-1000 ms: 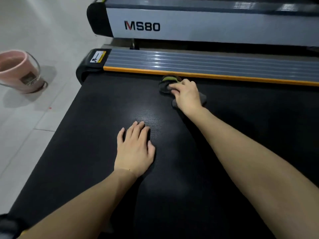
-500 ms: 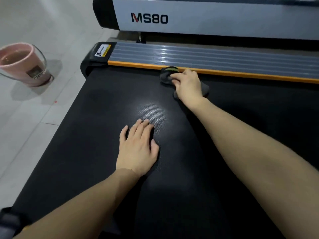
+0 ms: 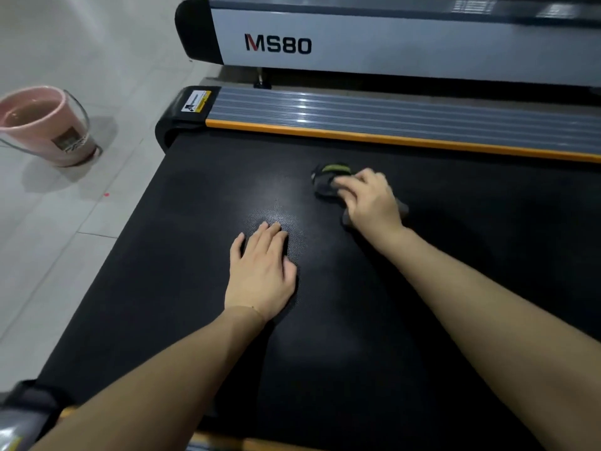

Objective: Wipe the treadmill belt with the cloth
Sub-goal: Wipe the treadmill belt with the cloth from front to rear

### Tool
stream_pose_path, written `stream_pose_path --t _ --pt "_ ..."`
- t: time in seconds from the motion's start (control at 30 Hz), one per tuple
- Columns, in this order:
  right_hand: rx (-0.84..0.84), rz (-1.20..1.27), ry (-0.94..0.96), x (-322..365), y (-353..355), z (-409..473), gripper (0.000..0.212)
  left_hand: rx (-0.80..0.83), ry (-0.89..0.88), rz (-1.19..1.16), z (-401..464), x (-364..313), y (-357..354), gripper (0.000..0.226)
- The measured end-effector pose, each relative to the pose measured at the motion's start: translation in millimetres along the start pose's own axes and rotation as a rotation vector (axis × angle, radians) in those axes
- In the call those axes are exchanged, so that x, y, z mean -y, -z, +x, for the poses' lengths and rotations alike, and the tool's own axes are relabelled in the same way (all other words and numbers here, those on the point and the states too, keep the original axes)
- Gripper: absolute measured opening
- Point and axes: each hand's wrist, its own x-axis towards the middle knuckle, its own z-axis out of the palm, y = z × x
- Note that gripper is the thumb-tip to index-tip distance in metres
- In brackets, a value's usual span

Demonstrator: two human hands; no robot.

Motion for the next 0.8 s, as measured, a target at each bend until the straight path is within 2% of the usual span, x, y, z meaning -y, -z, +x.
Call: stream_pose_path --t 0.07,0.1,0.37,0.43,0.5,0.57,0.67,0.73,0.8 --pt "0.002 0.002 -0.173 4 -7 14 0.024 -0.007 -0.002 -0.001 -1 0 0 0.053" --pt "0.013 0.008 -0.184 11 -5 8 0.024 -0.011 -0.003 0.001 0 0 0 0.053" --pt "0.142 0.121 0.143 61 75 -175 0.021 0.093 -0.013 0.000 -4 1 11 0.061" --pt "0.143 0.106 0.192 53 73 -164 0.021 0.185 -0.033 0.002 -4 3 18 0.059" --pt "0.088 0.038 0.156 42 54 -129 0.022 0.270 -0.065 0.024 -12 6 27 0.058" --pt "0.013 0.004 -0.031 35 37 -85 0.024 0.326 -0.097 0.039 -25 12 39 0.054" --pt "0.074 0.050 -0.310 49 26 -64 0.021 0.355 -0.101 0.033 -48 20 59 0.048" --pt "0.077 0.077 -0.287 70 28 -84 0.020 0.403 -0.089 0.052 -59 24 69 0.048" --pt "0.132 0.117 -0.115 86 39 -120 0.021 0.432 -0.065 0.069 -68 26 77 0.050"
